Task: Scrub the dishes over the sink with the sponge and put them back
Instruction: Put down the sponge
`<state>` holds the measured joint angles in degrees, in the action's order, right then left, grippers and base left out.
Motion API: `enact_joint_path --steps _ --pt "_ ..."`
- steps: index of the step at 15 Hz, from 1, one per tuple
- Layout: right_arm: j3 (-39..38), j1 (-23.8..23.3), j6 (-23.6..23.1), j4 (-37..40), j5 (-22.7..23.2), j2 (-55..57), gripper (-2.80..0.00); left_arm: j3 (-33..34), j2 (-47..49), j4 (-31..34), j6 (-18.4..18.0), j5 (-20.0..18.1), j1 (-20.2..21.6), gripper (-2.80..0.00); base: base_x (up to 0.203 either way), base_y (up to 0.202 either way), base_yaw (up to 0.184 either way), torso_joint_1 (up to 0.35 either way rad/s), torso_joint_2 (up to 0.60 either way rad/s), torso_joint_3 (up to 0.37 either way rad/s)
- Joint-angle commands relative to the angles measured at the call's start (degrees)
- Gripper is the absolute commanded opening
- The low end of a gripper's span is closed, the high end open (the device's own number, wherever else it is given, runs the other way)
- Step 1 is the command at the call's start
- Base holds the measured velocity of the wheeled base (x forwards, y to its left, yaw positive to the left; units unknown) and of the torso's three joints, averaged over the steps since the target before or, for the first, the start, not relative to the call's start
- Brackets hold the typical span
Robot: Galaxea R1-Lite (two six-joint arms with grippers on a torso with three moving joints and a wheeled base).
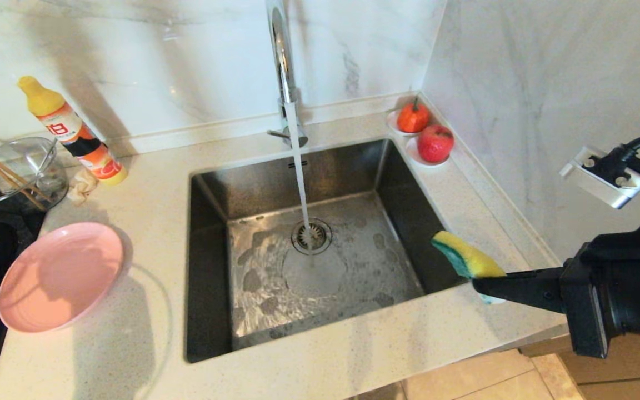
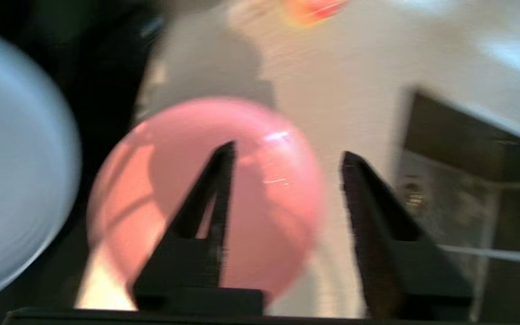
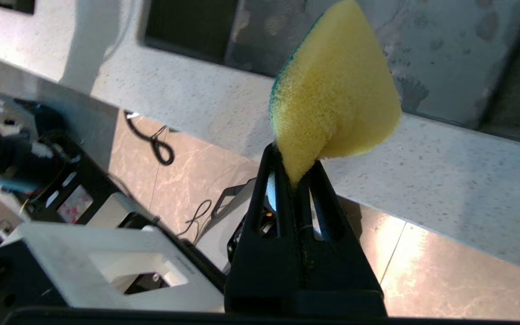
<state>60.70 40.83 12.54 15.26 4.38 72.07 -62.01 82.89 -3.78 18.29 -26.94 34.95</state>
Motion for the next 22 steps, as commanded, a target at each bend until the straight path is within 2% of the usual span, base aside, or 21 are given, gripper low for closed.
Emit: enact_joint_path --steps 1,2,4,6,10,14,18,22 --pt "-0.2 -1.1 0.4 0.0 0.0 0.3 -2.80 -3.0 -0.2 0.0 -2.4 1.8 -6.7 -2.80 0.000 0.000 0.000 0.000 0.00 0.000" --pt "-0.2 -1.1 0.5 0.0 -0.1 0.2 -2.80 -3.2 0.2 -0.2 -5.9 4.4 -9.9 -2.80 0.000 0.000 0.000 0.000 0.00 0.000" --pt "-0.6 -2.2 0.6 -0.1 -0.7 -0.2 -2.80 -3.2 0.6 -1.5 -12.6 12.4 -18.2 -2.80 0.000 0.000 0.000 0.000 0.00 0.000" --pt "-0.6 -2.7 0.6 -0.1 -0.8 -0.3 -2.80 -1.5 -2.2 -5.1 -14.4 17.0 -25.6 -2.80 0.000 0.000 0.000 0.000 0.00 0.000" --pt "-1.6 -6.4 0.6 -0.1 -1.0 -0.5 -2.80 6.4 -19.9 -7.1 -14.4 18.5 -35.8 -2.80 0.000 0.000 0.000 0.000 0.00 0.000" --pt "-1.9 -6.2 0.6 0.1 -0.9 -1.3 -2.80 17.5 -40.4 -3.8 -14.0 17.5 -39.2 -2.80 0.000 0.000 0.000 0.000 0.00 0.000" --pt "-1.9 -6.2 0.6 0.0 -1.0 -1.4 -2.80 31.7 -60.3 -1.5 -14.3 22.3 -39.5 -2.80 0.000 0.000 0.000 0.000 0.00 0.000" --pt "-2.2 -6.3 0.6 0.4 -1.4 -2.0 -2.80 43.8 -77.2 5.2 -15.2 25.6 -37.0 -2.80 0.000 0.000 0.000 0.000 0.00 0.000"
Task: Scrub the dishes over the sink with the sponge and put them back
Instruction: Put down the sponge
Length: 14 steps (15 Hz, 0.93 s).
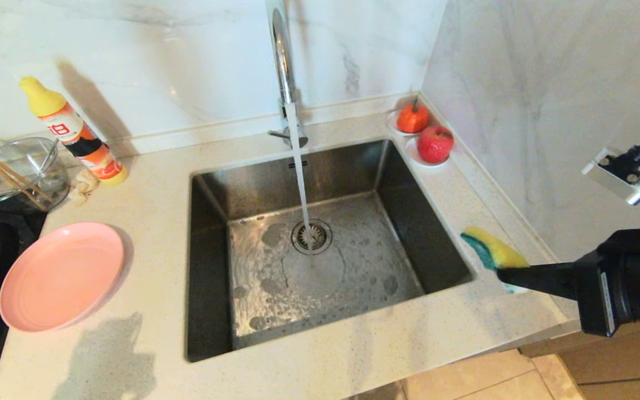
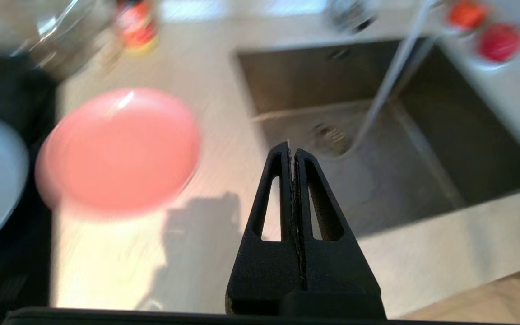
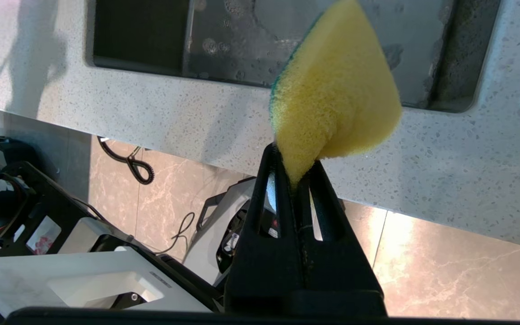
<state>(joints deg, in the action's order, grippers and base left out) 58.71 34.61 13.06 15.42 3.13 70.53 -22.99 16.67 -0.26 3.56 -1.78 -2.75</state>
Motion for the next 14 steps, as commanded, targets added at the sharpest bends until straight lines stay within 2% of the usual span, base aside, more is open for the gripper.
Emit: enact_joint_path --steps 1,3,5,6,9,11,14 --pt "-0.3 0.0 -0.1 0.7 -0.8 -0.7 -2.80 9.3 -14.1 3.0 -1.3 1.0 0.9 -2.80 0.000 0.000 0.000 0.000 0.00 0.000" --pt "-0.6 0.0 -0.5 1.3 -2.2 -0.9 -2.80 17.2 -16.3 3.4 -2.7 3.0 1.2 -2.80 0.000 0.000 0.000 0.000 0.00 0.000" --pt "-0.6 -0.2 -0.6 1.1 -2.4 -1.0 -2.80 22.9 -16.7 -1.9 -2.8 4.8 1.3 -2.80 0.000 0.000 0.000 0.000 0.00 0.000" --pt "-0.8 -0.2 -0.7 1.1 -2.7 -1.0 -2.80 24.9 -16.8 -5.0 -2.8 3.1 1.4 -2.80 0.000 0.000 0.000 0.000 0.00 0.000" --pt "-2.0 -0.2 -3.1 1.2 -8.2 -0.2 -2.80 25.3 -16.8 -5.7 -2.2 2.9 1.4 -2.80 0.000 0.000 0.000 0.000 0.00 0.000" --pt "-4.0 -0.2 -4.0 1.2 -9.9 -0.8 -2.80 25.3 -16.8 -5.7 -2.2 2.9 1.4 -2.80 0.000 0.000 0.000 0.000 0.00 0.000" --pt "-6.0 -0.3 -7.0 1.0 -18.3 -0.6 -2.80 25.3 -16.8 -5.7 -2.2 2.9 1.4 -2.80 0.000 0.000 0.000 0.000 0.00 0.000"
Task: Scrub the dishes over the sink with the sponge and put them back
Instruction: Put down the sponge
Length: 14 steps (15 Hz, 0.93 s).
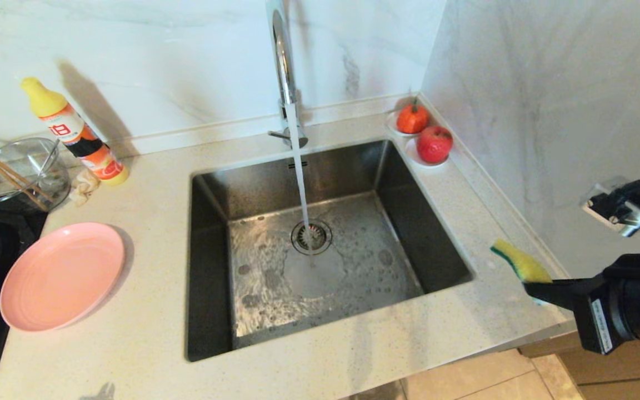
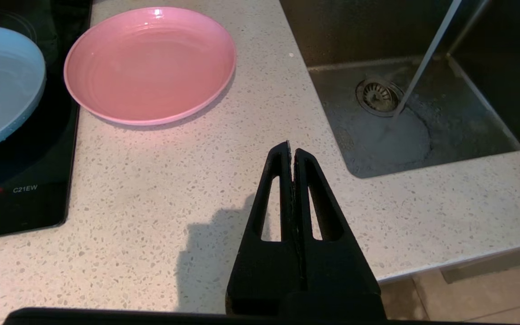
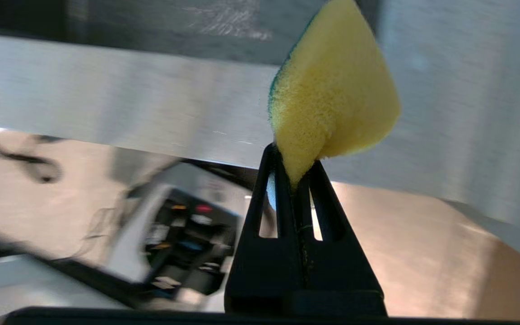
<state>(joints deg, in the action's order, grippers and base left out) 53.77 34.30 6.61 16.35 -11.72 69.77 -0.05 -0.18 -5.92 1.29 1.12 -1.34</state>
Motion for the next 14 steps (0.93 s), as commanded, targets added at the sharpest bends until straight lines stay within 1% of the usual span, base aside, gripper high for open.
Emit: enact_joint_path --steps 1,3,4,7,8,10,12,14 --pt "-2.4 0.0 -2.0 -0.1 -5.1 0.1 -2.80 2.3 0.0 -0.1 0.0 0.0 0.0 -2.80 0.000 0.000 0.000 0.000 0.00 0.000" --pt "-5.5 -0.3 -4.5 -0.5 -5.9 -0.1 -2.80 2.3 0.0 -0.1 0.0 0.0 0.0 -2.80 0.000 0.000 0.000 0.000 0.00 0.000" --pt "-6.7 -1.6 -5.6 -0.7 -5.9 -0.3 -2.80 2.3 0.0 -0.1 0.0 0.0 0.0 -2.80 0.000 0.000 0.000 0.000 0.00 0.000" --pt "-9.2 -2.1 -6.1 -1.7 -5.7 -0.2 -2.80 2.3 0.0 -0.1 0.0 0.0 0.0 -2.80 0.000 0.000 0.000 0.000 0.00 0.000" --pt "-10.7 -2.1 -6.8 -2.9 -5.7 -0.1 -2.80 2.3 0.0 -0.1 0.0 0.0 0.0 -2.80 0.000 0.000 0.000 0.000 0.00 0.000" --pt "-13.0 -2.2 -9.8 -7.7 -5.8 -0.1 -2.80 2.3 0.0 -0.1 0.0 0.0 0.0 -2.80 0.000 0.000 0.000 0.000 0.00 0.000" --pt "-14.8 -2.6 -10.1 -10.4 -5.9 0.2 -2.80 2.3 0.0 -0.1 0.0 0.0 0.0 -2.80 0.000 0.000 0.000 0.000 0.00 0.000" --pt "-16.7 -3.8 -10.1 -11.0 -5.8 0.3 -2.80 2.3 0.0 -0.1 0.0 0.0 0.0 -2.80 0.000 0.000 0.000 0.000 0.00 0.000"
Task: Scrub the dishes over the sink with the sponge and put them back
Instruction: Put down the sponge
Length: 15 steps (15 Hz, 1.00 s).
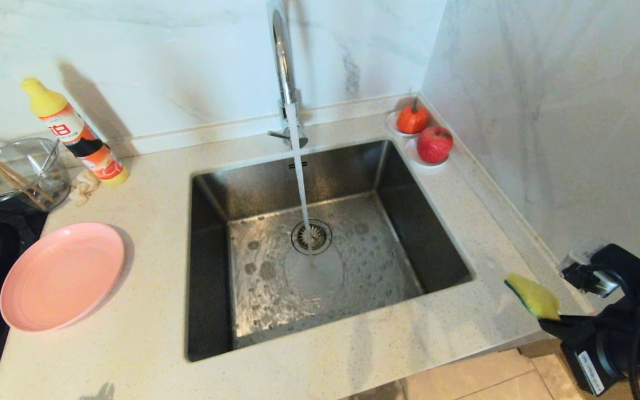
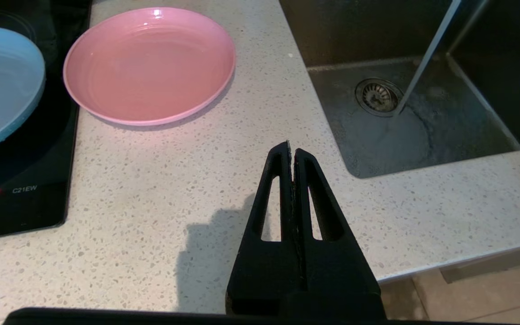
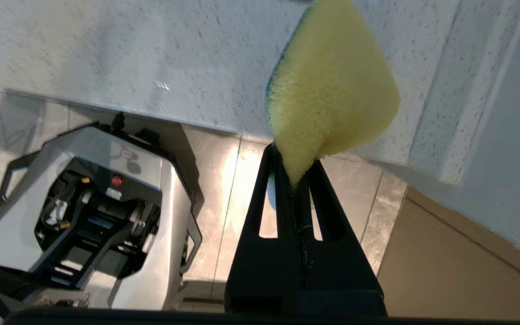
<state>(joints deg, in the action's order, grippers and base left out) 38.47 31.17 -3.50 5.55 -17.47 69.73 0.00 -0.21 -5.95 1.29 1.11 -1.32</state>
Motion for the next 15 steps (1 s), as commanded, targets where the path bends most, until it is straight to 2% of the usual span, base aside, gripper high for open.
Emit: enact_joint_path --steps 1,6,8,11,15 --pt "-2.0 -1.2 -0.3 -1.1 0.0 1.2 -2.80 2.3 0.0 0.0 0.0 0.0 0.0 -2.80 0.000 0.000 0.000 0.000 0.00 0.000" --pt "-8.5 -3.6 -3.8 -13.5 -0.1 6.7 -2.80 2.3 0.0 0.0 0.0 0.0 0.0 -2.80 0.000 0.000 0.000 0.000 0.00 0.000" --pt "-10.4 -4.5 -4.3 -21.2 0.0 11.1 -2.80 2.3 0.0 0.0 0.0 0.0 0.0 -2.80 0.000 0.000 0.000 0.000 0.00 0.000" --pt "-10.6 -4.8 -7.0 -24.0 0.0 13.8 -2.80 2.3 0.0 -0.1 0.0 0.0 0.0 -2.80 0.000 0.000 0.000 0.000 0.00 0.000" --pt "-11.9 -4.9 -10.3 -33.4 -0.2 18.2 -2.80 2.3 0.0 -0.1 0.0 0.0 -0.1 -2.80 0.000 0.000 0.000 0.000 0.00 0.000"
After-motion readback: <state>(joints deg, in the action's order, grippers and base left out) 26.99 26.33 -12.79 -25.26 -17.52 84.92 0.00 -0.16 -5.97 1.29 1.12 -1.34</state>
